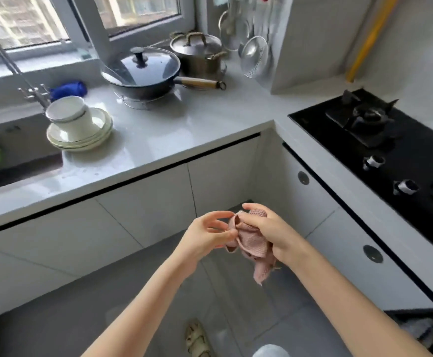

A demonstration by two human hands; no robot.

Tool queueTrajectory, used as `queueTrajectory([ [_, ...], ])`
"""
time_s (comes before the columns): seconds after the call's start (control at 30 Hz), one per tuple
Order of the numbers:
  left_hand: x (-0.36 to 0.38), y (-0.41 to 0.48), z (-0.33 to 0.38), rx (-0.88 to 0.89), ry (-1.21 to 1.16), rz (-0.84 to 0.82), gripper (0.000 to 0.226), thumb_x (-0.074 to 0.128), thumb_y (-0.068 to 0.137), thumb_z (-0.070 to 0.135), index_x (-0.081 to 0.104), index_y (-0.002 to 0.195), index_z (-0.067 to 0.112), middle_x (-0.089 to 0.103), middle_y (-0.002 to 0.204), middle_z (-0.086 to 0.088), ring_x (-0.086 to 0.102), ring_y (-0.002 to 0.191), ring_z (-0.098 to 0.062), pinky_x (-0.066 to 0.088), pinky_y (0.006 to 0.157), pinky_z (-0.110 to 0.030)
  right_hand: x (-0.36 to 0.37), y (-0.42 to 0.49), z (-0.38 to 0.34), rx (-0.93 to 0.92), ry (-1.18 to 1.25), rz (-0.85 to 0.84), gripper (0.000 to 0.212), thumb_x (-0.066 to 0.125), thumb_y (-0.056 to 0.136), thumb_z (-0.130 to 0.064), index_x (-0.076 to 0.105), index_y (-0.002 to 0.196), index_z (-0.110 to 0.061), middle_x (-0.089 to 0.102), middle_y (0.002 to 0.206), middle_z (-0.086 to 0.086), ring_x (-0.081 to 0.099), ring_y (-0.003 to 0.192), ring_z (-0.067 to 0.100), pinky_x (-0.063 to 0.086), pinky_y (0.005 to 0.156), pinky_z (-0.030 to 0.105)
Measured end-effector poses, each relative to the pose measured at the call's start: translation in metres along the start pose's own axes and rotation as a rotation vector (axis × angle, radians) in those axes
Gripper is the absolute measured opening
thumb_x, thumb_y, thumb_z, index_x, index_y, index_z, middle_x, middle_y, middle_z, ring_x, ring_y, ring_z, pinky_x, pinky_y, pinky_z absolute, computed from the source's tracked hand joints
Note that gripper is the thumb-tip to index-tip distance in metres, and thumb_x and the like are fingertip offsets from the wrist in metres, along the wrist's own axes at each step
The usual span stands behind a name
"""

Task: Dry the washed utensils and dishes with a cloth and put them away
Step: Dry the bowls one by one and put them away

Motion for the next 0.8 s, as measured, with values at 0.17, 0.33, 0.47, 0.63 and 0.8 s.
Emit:
queueTrajectory([
  [0.17,-0.128,0.016,0.015,0.08,-0.009,0.22,0.025,0.074,0.079,0.012,0.071,0.103,0.02,0.065,0.082,-0.003,0.063,0.07,-0.009,0.051,0.071,-0.023,0.115,0.051,-0.063,0.024,0.204,-0.342,0.065,0.069,0.074,0.002,0.042,0.131,-0.015,0.067,0.099,0.011,0.068,0.075,0.026,0.055,0.061,0.034],
  [0.33,-0.229,0.031,0.023,0.09,-0.084,0.263,0.024,0.079,0.074,0.018,0.074,0.094,0.03,0.061,0.08,-0.005,0.06,0.071,-0.013,0.05,0.077,-0.032,0.198,0.105,-0.1,-0.12,0.008,-0.437,0.07,0.067,0.063,0.008,0.048,0.128,-0.009,0.069,0.105,0.013,0.068,0.091,0.023,0.056,0.077,0.029],
  [0.47,-0.308,0.056,0.024,0.047,-0.182,0.321,0.025,0.076,0.073,0.029,0.073,0.098,0.032,0.067,0.094,-0.002,0.063,0.085,-0.008,0.045,0.077,-0.019,0.253,0.151,-0.136,-0.219,-0.083,-0.424,0.047,0.069,0.073,0.011,0.056,0.116,-0.003,0.069,0.105,0.014,0.068,0.093,0.022,0.055,0.074,0.025],
  [0.63,-0.412,0.111,0.023,-0.026,-0.546,0.7,0.021,0.058,0.092,0.019,0.06,0.103,0.001,0.058,0.086,-0.012,0.062,0.081,-0.026,0.056,0.073,-0.027,0.303,0.22,-0.195,-0.358,-0.182,-0.398,0.035,0.067,0.077,0.012,0.061,0.101,-0.012,0.07,0.09,0.005,0.067,0.082,0.016,0.054,0.069,0.027],
  [0.8,-0.516,0.181,0.033,-0.218,-0.357,1.043,0.036,0.055,0.09,0.03,0.053,0.105,-0.003,0.054,0.085,-0.013,0.059,0.06,-0.022,0.058,0.058,-0.032,0.349,0.29,-0.256,-0.377,-0.211,-0.485,0.04,0.073,0.068,0.003,0.061,0.105,-0.01,0.071,0.089,0.006,0.067,0.08,0.016,0.051,0.066,0.026],
])
Point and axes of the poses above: each hand's wrist, its own y-axis towards the middle knuckle, its own x-axis out of the palm, z = x × y, the point moved 3 cm from there along y, towards the middle knuckle
